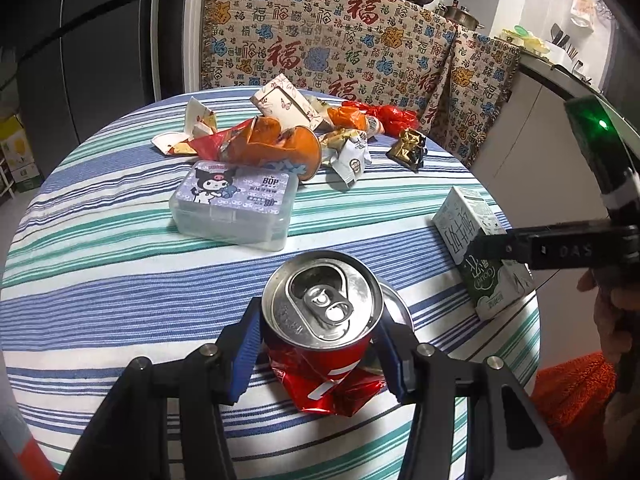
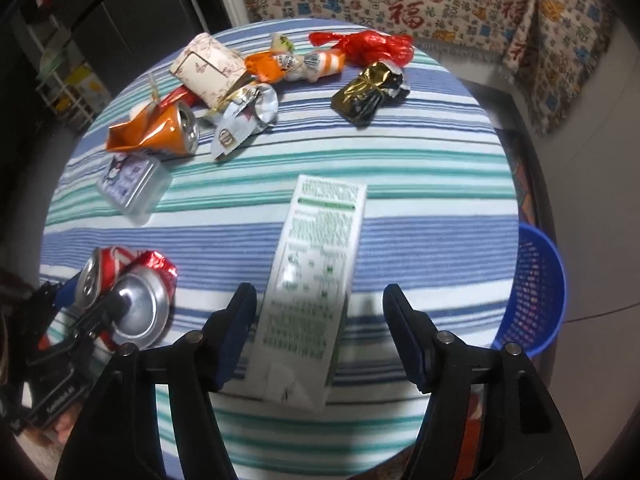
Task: Collect trash
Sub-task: 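Carry the can and carton to the blue basket and release both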
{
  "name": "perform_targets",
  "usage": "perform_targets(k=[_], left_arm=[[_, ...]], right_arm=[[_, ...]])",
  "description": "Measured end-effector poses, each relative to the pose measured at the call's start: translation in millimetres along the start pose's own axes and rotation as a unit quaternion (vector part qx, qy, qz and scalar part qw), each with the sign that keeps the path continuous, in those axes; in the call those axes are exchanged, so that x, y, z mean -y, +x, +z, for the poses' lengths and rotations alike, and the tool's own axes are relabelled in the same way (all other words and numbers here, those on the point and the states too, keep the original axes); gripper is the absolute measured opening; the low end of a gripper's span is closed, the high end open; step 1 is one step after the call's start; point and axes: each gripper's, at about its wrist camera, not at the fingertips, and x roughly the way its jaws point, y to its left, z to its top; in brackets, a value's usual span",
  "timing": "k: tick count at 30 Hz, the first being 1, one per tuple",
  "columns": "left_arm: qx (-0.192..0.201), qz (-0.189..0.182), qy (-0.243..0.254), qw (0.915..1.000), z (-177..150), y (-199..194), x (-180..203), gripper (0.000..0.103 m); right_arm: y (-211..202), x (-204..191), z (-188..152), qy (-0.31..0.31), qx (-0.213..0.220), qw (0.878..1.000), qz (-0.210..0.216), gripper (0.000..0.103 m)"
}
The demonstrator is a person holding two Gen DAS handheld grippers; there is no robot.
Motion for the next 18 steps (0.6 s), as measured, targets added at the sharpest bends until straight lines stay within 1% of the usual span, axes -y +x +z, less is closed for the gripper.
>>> perform_targets(k=[1, 2, 4, 7, 9, 11, 15, 18], left_arm=[[0.000, 0.001, 0.001, 1.0000, 0.1, 0.5, 0.9, 0.053], [0.000, 0.002, 0.003, 1.0000, 0.1, 1.1, 2.0, 0.053], [0.000, 0.002, 0.005, 1.0000, 0.3, -0.1, 3.5, 0.053], [0.006, -0.010, 0.008, 0.9999, 6.2, -5.0, 10.6, 0.053], [0.011, -0.018, 0.017, 0.9996, 12.3, -8.2, 20.3, 0.053], [0.009, -0.028, 0.022, 0.9993, 18.4, -8.3, 30.0, 0.053], [0.002, -0.052, 0.041, 0.9978, 35.9, -1.9, 64.9, 0.053], [0.003, -0.076, 0.064, 0.9950, 56.5, 6.1, 107.0, 0.053]], right_arm=[[3.2, -1.2, 3.0, -0.004, -0.004, 1.000, -0.004, 0.054], [6.3, -3.5, 5.5, -0.013, -0.008, 1.000, -0.006, 0.045], [4.0, -4.3, 7.8, -0.018, -0.003, 1.000, -0.005, 0.044], [-14.2, 3.2, 9.5, -0.013, 0.022, 1.000, 0.003, 0.043], [-28.6, 13.9, 10.8, -0.007, 0.037, 0.999, 0.012, 0.043], [-41.2, 25.9, 11.1, -0.005, 0.050, 0.999, 0.013, 0.043], [-62.0, 63.0, 14.9, 0.016, 0.075, 0.997, 0.010, 0.044], [-76.3, 109.7, 18.1, 0.052, 0.094, 0.994, -0.010, 0.044]])
